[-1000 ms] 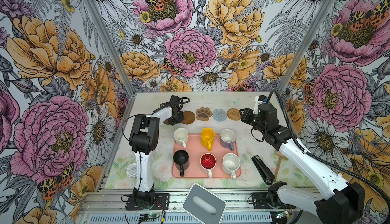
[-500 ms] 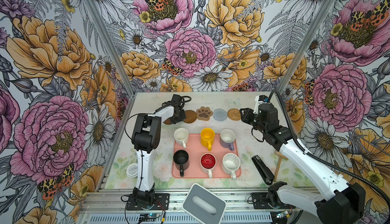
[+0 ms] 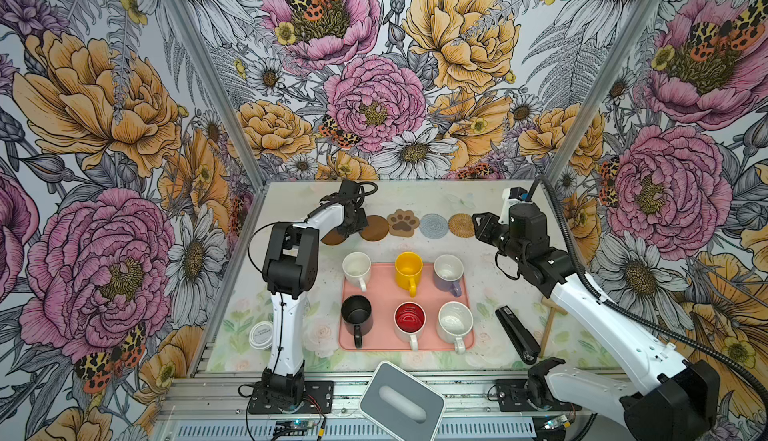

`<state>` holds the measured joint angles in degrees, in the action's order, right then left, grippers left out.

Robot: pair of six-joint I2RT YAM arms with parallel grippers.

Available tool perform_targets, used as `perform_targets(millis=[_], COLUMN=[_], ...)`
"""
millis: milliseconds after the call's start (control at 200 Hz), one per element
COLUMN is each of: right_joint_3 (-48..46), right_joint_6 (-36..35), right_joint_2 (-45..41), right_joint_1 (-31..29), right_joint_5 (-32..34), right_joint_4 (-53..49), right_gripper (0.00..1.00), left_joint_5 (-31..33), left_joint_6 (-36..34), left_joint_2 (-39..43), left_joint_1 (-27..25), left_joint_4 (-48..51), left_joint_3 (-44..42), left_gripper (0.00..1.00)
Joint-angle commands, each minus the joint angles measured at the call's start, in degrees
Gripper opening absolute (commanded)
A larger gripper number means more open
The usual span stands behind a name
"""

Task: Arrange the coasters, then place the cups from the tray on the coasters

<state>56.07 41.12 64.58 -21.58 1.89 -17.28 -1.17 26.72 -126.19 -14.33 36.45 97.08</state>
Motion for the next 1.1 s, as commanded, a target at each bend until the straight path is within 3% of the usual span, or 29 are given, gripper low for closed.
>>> perform_targets(millis=[0, 235, 435, 781, 1096], right_joint_3=[0.8, 0.8, 0.8, 1.0, 1.5], right_joint_6=[0.1, 0.0, 0.2, 0.0, 0.1], right_joint_2=[-0.7, -0.9, -0.5, 0.9, 1.9], right_joint_1=[-0.3, -0.4, -0.3, -0.3, -0.4], right_joint_5=[1.3, 1.4, 1.2, 0.6, -0.1], right_joint_4=[0.9, 0.9, 0.9, 1.0, 0.9], right_gripper=[0.31, 0.31, 0.31, 0.31, 0.31], left_joint_5=[0.0, 0.6, 1.0, 3.4, 1.7], left_joint_6=[0.7, 0.3, -0.7, -1.0, 0.1], left_joint_2=[-1.3, -0.9, 5.5, 18.1, 16.0], left_joint_1=[1.0, 2.2, 4.3, 12.5, 16.7], left_joint_4=[-1.3, -1.3, -1.0, 0.1, -0.1], left_joint_3=[1.8, 3.7, 4.2, -8.6, -12.8], left_gripper=[0.12, 0.12, 0.13, 0.19, 0.29])
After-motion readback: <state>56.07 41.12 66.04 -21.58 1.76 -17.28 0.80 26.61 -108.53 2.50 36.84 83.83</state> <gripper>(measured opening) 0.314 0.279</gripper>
